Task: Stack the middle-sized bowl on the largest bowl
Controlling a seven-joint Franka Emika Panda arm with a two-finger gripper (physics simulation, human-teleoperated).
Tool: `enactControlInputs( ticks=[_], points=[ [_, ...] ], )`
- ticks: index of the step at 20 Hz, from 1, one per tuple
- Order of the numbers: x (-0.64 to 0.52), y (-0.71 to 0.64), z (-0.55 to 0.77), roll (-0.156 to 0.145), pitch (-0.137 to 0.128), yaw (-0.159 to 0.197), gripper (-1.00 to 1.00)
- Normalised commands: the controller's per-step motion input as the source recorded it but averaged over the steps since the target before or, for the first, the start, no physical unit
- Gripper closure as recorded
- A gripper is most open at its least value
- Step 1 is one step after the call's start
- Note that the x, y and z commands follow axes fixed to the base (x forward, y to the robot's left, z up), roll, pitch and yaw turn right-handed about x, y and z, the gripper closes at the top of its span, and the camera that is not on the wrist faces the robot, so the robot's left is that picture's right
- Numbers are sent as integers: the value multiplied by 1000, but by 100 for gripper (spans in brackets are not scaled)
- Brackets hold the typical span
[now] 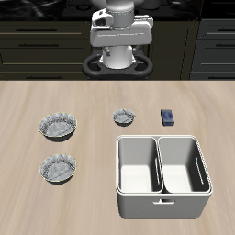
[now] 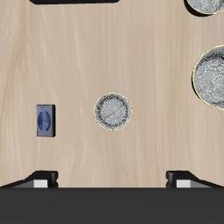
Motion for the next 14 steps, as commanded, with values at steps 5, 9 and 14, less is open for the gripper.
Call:
enactControlInputs(
  ticks=[5, 9, 14],
  points=[
    [128, -181, 21, 42, -16, 68, -100],
    [127, -220, 54, 6, -15, -22, -100],
    [217, -391, 80, 0, 0, -28, -100]
  ],
)
